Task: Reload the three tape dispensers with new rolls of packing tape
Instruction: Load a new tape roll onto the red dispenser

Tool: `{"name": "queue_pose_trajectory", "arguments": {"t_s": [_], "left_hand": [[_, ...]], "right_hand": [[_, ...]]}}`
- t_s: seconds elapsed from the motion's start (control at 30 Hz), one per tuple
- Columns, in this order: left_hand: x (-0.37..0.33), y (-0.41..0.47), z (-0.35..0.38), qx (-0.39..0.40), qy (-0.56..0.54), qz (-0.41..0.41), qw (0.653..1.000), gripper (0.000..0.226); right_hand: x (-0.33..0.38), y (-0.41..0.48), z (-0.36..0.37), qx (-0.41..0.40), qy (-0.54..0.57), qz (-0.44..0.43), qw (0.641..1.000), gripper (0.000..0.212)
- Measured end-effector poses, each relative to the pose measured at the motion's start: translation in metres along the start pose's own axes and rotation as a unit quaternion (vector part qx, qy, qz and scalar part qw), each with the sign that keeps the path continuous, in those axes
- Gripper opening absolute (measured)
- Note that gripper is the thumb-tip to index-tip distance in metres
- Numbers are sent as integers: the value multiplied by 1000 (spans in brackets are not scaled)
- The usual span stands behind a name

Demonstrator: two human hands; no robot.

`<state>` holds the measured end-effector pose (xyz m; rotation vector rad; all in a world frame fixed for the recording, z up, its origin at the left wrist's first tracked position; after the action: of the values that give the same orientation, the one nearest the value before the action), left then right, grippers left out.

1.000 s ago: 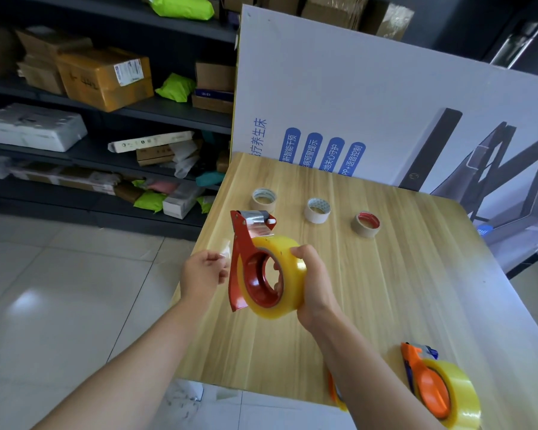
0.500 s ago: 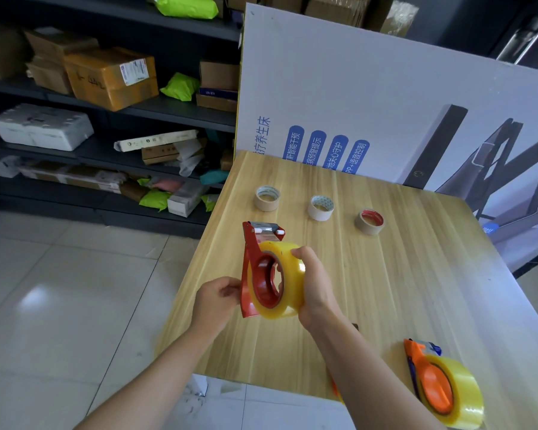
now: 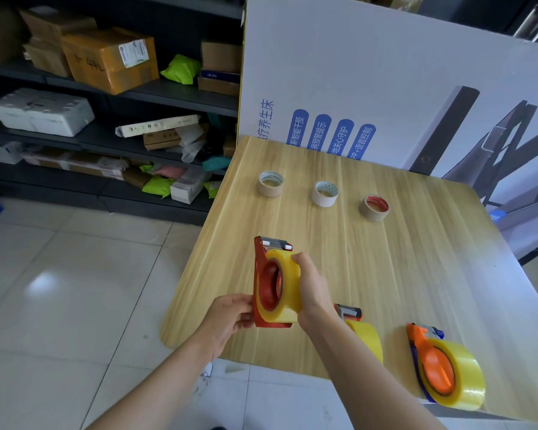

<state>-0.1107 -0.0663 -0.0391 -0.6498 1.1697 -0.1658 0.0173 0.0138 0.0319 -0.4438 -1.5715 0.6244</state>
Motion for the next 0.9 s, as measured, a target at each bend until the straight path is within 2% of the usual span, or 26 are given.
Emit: {"name": "queue_pose_trajectory", "arguments": {"t_s": [0.13, 0.27, 0.33, 0.43, 0.63, 0.7, 0.8, 0.9], "left_hand": [[28, -5, 0, -29, -16, -63, 997, 15], [59, -6, -1, -70, -25, -133, 988, 11], [71, -5, -3, -93, -27, -168, 981, 12], [82, -4, -8, -114, -12, -200, 973, 15], [84, -1, -6, -91, 29, -223, 970, 30], [81, 1, -4, -83, 64, -233, 967, 39], [77, 4, -3, -69, 175, -236, 953, 45], [66, 3, -9, -55, 359, -207, 908, 54]], "right_hand": [[-28, 11, -1, -16, -21, 33, 999, 60], [-59, 24, -5, -10, -50, 62, 997, 38], [-72, 29, -5, 0, -70, 67, 995, 35], [-88, 34, -3, 19, -95, 70, 993, 37], [-98, 40, 7, 70, -163, 43, 983, 52], [-99, 41, 9, 72, -157, 50, 984, 53], [-100, 41, 11, 72, -163, 60, 982, 55], [-102, 39, 12, 76, -172, 69, 980, 52]]}}
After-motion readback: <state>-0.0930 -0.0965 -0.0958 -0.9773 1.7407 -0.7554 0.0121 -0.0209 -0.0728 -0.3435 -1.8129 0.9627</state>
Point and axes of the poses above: each hand's wrist, its own y-axis towards the middle knuckle, its own z-axis out of the palm, x = y × z, the point moved 4 cm from there along y, towards the middle knuckle
